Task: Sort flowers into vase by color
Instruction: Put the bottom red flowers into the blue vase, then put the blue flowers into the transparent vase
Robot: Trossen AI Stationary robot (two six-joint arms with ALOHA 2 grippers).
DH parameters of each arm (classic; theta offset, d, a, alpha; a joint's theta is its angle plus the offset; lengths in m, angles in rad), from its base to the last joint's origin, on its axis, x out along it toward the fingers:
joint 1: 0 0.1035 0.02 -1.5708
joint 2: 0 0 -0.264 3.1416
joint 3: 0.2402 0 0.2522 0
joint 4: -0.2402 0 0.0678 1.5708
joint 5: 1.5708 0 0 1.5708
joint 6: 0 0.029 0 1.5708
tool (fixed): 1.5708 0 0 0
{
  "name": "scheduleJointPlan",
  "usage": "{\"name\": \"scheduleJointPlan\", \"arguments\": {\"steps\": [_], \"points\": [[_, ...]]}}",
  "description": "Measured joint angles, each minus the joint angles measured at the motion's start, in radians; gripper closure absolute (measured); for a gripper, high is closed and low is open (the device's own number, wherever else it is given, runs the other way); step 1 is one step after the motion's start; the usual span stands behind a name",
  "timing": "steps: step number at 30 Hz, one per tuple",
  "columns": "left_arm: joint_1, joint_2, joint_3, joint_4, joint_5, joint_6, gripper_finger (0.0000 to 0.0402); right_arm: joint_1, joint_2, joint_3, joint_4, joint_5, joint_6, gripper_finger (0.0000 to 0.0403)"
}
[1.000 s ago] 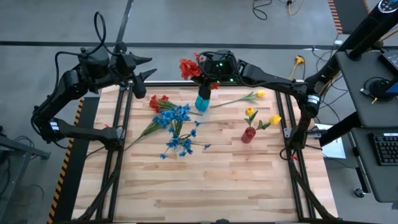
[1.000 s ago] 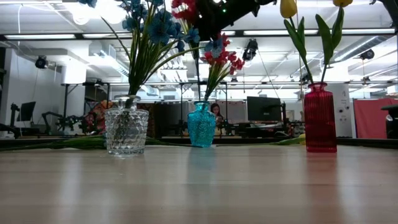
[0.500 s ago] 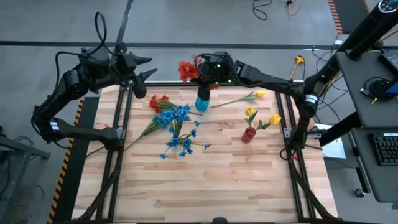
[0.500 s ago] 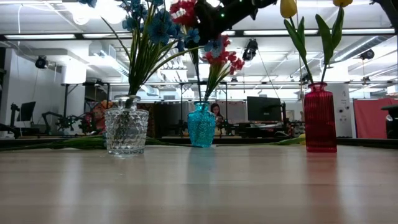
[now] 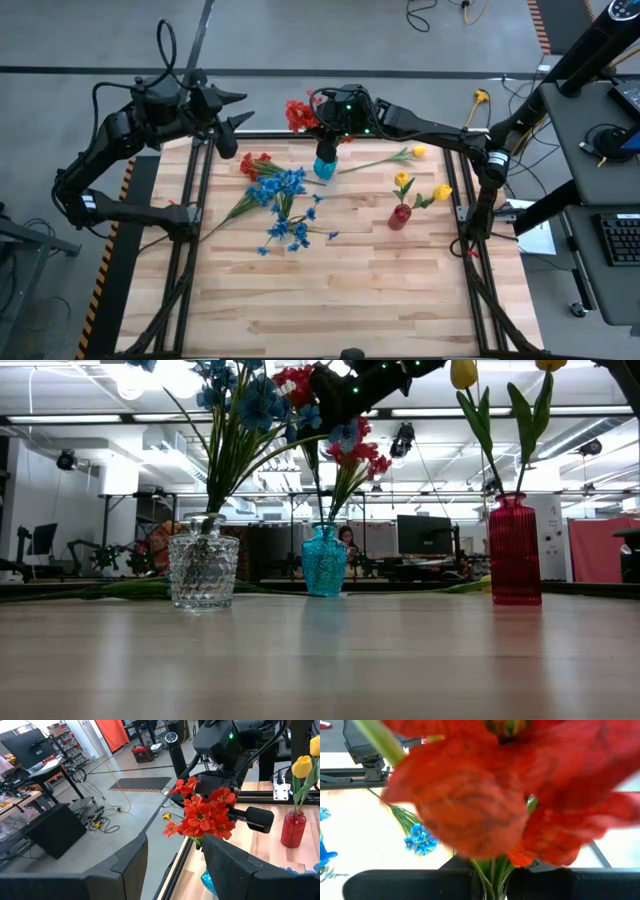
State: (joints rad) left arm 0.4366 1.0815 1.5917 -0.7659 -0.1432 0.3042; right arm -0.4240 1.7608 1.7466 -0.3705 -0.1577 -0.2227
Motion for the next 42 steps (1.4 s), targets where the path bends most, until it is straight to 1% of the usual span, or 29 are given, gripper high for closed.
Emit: {"name": "scheduleJointPlan", "arguments": {"steps": [4,7,17,25,29,34,38,42], "points": [[0.000,0.008,-0.004,-0.001,0.000,0.000,0.0228,0.000,-0.004,0.000,-0.017,0.000,-0.004,0.0367],[0.000,0.013,-0.005,-0.002,0.000,0.000,0.0228,0.000,-0.004,0.000,-0.024,0.000,-0.004,0.0352],[0.000,0.013,-0.005,-0.005,0.000,-0.006,0.0228,0.000,-0.005,0.000,-0.046,0.001,0.003,0.0245],[0.000,0.012,-0.005,-0.011,0.000,-0.011,0.0228,0.000,-0.030,0.000,-0.072,0.002,0.005,0.0189],[0.000,0.013,-0.005,-0.013,0.000,-0.029,0.0228,0.000,-0.046,0.003,-0.112,0.003,0.006,0.0168],[-0.002,0.013,-0.029,-0.013,0.003,-0.075,0.0228,0.000,-0.060,0.048,-0.196,0.022,0.015,0.0147],[-0.005,0.002,-0.089,-0.015,0.003,-0.122,0.0228,0.000,-0.063,0.106,-0.302,0.093,0.013,0.0138],[-0.027,-0.017,-0.168,-0.016,0.003,-0.184,0.0228,0.000,-0.069,0.167,-0.383,0.109,0.015,0.0136]]}}
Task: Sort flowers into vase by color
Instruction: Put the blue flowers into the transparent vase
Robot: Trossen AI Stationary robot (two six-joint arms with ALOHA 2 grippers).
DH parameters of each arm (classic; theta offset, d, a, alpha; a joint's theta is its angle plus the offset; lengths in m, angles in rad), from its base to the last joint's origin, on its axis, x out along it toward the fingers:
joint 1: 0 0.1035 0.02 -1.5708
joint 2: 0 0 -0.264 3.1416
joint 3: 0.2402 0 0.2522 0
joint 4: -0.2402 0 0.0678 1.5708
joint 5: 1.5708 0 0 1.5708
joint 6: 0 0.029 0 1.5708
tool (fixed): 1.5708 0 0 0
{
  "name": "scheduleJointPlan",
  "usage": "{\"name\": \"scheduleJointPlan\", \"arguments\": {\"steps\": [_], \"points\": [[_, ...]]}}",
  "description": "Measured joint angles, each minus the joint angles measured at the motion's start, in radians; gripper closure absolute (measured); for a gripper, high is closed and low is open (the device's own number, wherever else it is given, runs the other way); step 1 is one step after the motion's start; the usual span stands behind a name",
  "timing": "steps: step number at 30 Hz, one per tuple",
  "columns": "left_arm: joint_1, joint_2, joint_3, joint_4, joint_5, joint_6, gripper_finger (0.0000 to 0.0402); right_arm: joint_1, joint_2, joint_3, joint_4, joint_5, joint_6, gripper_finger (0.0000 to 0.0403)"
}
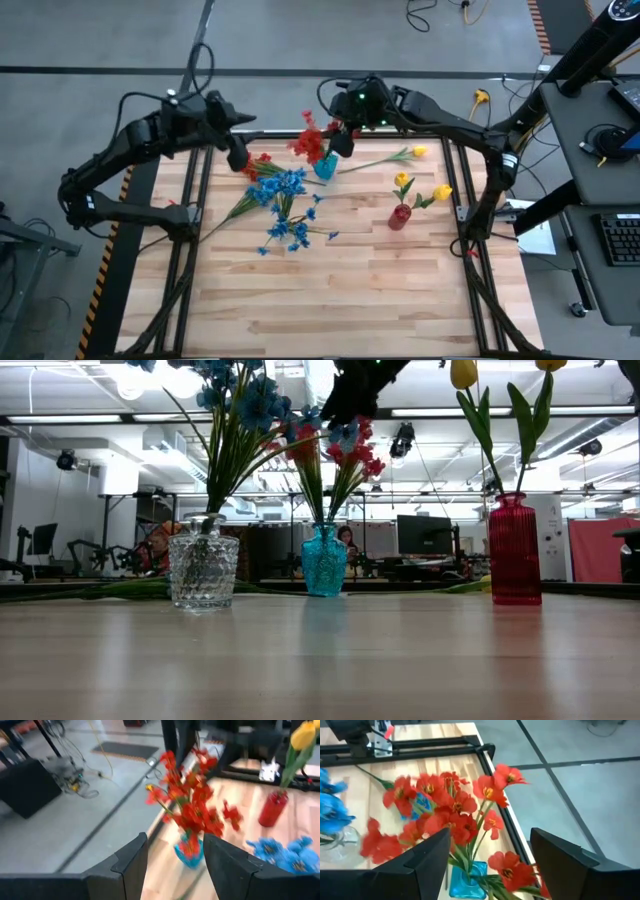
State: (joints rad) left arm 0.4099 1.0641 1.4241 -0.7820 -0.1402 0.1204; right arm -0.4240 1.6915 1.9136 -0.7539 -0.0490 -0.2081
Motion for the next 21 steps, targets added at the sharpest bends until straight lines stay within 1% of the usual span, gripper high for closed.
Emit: {"name": "scheduleJointPlan", "arguments": {"steps": [4,10,15,21], "points": [[-0.036,-0.024,-0.077,0.001,0.001,-0.059,0.0228,0.001,-0.011,0.056,-0.050,0.000,0.000,0.0141],[-0.104,-0.066,-0.160,0.003,0.001,-0.172,0.0228,0.001,-0.035,0.102,-0.078,-0.001,0.011,0.0147],[-0.152,-0.094,-0.202,-0.002,0.001,-0.248,0.0228,0.003,-0.065,0.128,-0.133,-0.002,0.015,0.0144],[-0.187,-0.098,-0.210,-0.071,0.001,-0.349,0.0228,0.007,-0.120,0.128,-0.141,-0.002,0.039,0.0142]]}}
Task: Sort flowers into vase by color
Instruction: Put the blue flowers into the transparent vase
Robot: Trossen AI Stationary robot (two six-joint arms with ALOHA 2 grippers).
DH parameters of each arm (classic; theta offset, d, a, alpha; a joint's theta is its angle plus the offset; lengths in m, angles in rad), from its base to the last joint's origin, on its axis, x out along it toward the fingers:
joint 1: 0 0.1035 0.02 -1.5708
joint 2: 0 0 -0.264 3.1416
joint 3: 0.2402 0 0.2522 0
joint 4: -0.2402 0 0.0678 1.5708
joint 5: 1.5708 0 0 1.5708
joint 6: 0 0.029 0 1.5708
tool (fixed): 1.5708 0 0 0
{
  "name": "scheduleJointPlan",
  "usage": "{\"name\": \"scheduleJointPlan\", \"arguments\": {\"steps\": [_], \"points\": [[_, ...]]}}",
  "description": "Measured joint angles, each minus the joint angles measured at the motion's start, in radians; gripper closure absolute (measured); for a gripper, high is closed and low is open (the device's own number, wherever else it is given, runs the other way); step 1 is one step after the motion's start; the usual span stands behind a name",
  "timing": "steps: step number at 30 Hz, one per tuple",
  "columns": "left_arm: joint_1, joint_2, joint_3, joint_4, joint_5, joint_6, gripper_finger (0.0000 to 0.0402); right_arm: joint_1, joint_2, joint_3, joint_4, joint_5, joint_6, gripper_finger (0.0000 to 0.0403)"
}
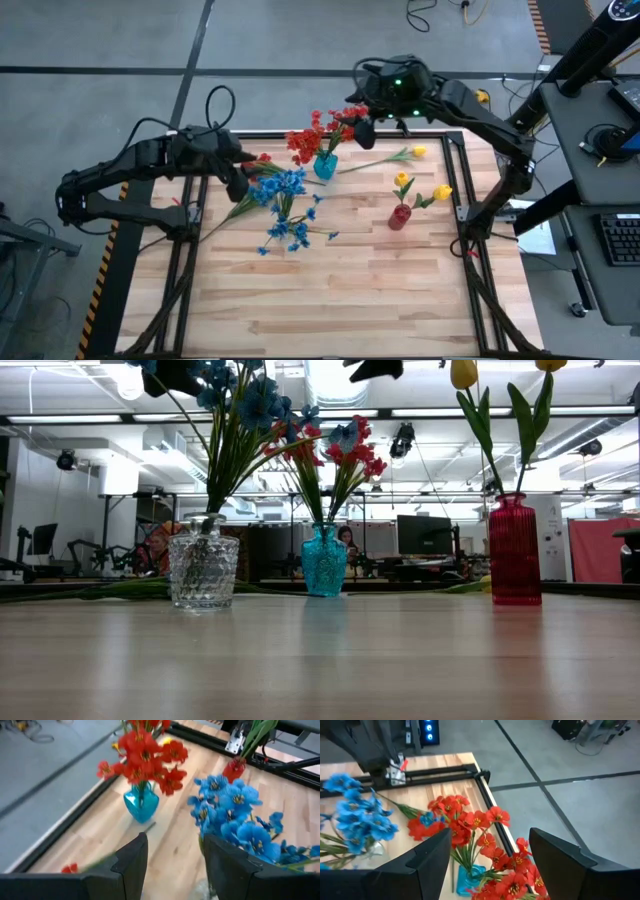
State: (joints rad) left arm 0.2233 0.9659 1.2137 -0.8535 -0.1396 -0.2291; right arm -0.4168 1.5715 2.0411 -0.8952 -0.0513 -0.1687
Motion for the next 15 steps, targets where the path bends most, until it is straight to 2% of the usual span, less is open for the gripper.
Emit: {"name": "scheduleJointPlan", "arguments": {"steps": [8,15], "points": [[-0.046,0.035,0.000,-0.184,0.000,-0.110,0.0228,0.051,-0.060,-0.001,-0.110,0.000,0.043,0.0146],[-0.050,0.066,-0.009,-0.362,-0.009,-0.270,0.0228,0.119,-0.070,-0.002,-0.152,0.002,0.056,0.0158]]}}
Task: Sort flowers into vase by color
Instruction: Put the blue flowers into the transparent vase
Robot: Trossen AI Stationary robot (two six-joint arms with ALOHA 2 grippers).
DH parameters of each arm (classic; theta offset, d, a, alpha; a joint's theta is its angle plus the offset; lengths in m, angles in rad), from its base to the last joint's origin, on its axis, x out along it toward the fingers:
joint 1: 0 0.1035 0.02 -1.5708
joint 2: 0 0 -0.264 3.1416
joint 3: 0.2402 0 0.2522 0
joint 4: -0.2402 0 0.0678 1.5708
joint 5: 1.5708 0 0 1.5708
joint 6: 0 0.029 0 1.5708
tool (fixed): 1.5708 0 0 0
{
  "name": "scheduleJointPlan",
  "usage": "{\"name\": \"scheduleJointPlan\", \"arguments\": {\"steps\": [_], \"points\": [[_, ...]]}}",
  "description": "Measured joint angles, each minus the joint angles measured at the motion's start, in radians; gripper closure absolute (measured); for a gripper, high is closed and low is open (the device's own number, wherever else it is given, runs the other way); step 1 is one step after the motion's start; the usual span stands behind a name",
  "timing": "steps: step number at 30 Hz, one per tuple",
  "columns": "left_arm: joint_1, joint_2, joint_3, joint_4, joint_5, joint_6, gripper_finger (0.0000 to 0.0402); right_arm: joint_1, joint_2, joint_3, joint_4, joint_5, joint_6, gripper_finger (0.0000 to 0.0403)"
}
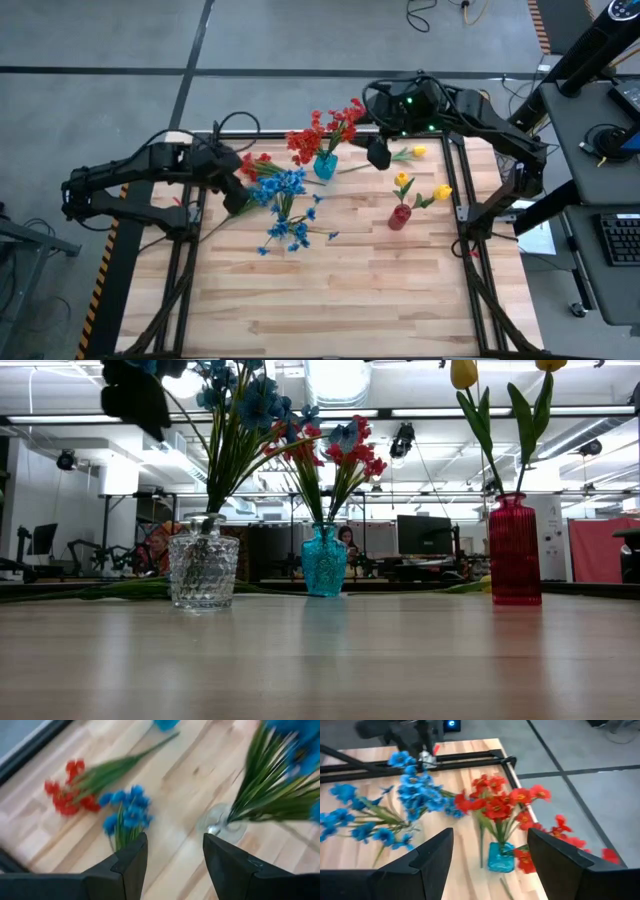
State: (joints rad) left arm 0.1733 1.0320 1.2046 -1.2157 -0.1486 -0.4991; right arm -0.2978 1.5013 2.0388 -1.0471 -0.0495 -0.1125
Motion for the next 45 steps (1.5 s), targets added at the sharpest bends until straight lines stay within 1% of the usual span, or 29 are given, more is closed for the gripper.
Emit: {"name": "scheduleJointPlan", "arguments": {"steps": [3,9,12,15,19,22,25,29,32,36,39,42,45], "points": [[-0.011,0.001,-0.019,-0.032,0.000,-0.026,0.0228,0.031,0.000,0.000,-0.011,0.015,0.015,0.0161],[-0.034,-0.010,-0.079,-0.046,0.000,-0.078,0.0228,0.103,-0.012,-0.001,-0.050,0.148,0.031,0.0163],[-0.050,-0.014,-0.114,-0.049,0.001,-0.091,0.0228,0.134,-0.023,-0.001,-0.056,0.174,0.038,0.0163],[-0.069,-0.019,-0.154,-0.053,0.001,-0.110,0.0228,0.161,-0.030,-0.001,-0.058,0.181,0.054,0.0163],[-0.094,-0.019,-0.224,-0.044,0.001,-0.173,0.0228,0.188,-0.040,-0.001,-0.073,0.181,0.074,0.0163],[-0.099,-0.010,-0.298,0.015,0.001,-0.219,0.0228,0.206,-0.041,-0.001,-0.082,0.181,0.079,0.0163],[-0.099,0.011,-0.371,0.086,0.000,-0.267,0.0228,0.220,-0.040,-0.001,-0.078,0.181,0.079,0.0163],[-0.099,0.052,-0.451,0.111,-0.003,-0.290,0.0228,0.224,-0.040,-0.001,-0.073,0.181,0.091,0.0163],[-0.099,0.083,-0.502,0.129,-0.041,-0.301,0.0227,0.224,-0.040,-0.001,-0.073,0.182,0.098,0.0163],[-0.098,0.112,-0.543,0.136,-0.080,-0.326,0.0219,0.224,-0.040,-0.001,-0.073,0.182,0.101,0.0163],[-0.098,0.125,-0.559,0.162,-0.132,-0.329,0.0206,0.224,-0.036,-0.001,-0.070,0.182,0.103,0.0163],[-0.098,0.140,-0.575,0.203,-0.144,-0.315,0.0190,0.224,-0.032,-0.001,-0.070,0.182,0.105,0.0163],[-0.098,0.162,-0.599,0.229,-0.150,-0.305,0.0183,0.224,-0.026,-0.001,-0.070,0.182,0.105,0.0163]]}}
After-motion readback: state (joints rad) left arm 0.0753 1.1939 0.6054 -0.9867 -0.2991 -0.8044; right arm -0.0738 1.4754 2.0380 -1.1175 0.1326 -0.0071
